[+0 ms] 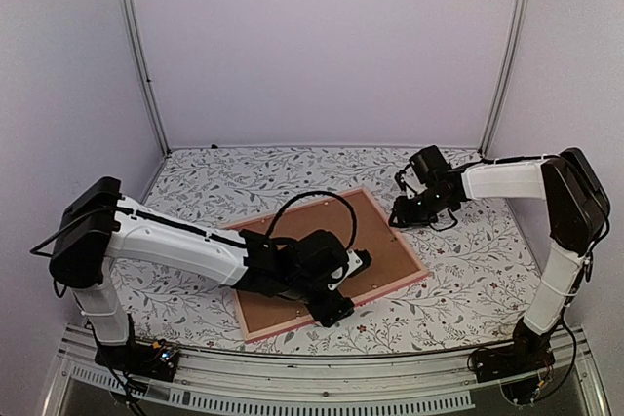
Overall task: Put the photo into the frame
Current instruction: Pick up the photo frame from the center of the board, then pass from the left arm to the right, then pass from the right arm to the left, then turn over the photo frame, then place the photo frame at the center of the board.
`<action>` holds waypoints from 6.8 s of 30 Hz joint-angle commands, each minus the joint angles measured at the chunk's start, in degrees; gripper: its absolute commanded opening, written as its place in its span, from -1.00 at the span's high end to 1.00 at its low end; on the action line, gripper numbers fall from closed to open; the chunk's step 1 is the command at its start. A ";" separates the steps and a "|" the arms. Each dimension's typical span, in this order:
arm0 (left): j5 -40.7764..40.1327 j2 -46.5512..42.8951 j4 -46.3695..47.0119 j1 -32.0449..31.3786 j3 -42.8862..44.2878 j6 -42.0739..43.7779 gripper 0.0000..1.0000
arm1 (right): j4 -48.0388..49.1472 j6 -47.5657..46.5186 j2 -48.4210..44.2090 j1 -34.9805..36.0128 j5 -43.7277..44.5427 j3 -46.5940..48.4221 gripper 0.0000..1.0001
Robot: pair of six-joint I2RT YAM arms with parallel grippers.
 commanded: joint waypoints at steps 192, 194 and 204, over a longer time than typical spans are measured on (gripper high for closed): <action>39.33 -17.41 10.78 43.49 18.31 -32.25 1.00 | -11.29 0.16 -21.07 -17.00 -28.64 -4.26 -0.10; 39.25 -18.19 15.75 44.39 13.72 -35.03 1.00 | -11.05 0.18 -20.87 -17.03 -28.86 -4.34 -0.10; 35.30 -20.73 28.78 46.14 -2.59 -43.39 1.00 | -8.57 0.69 -20.00 -16.99 -29.35 -6.26 -0.11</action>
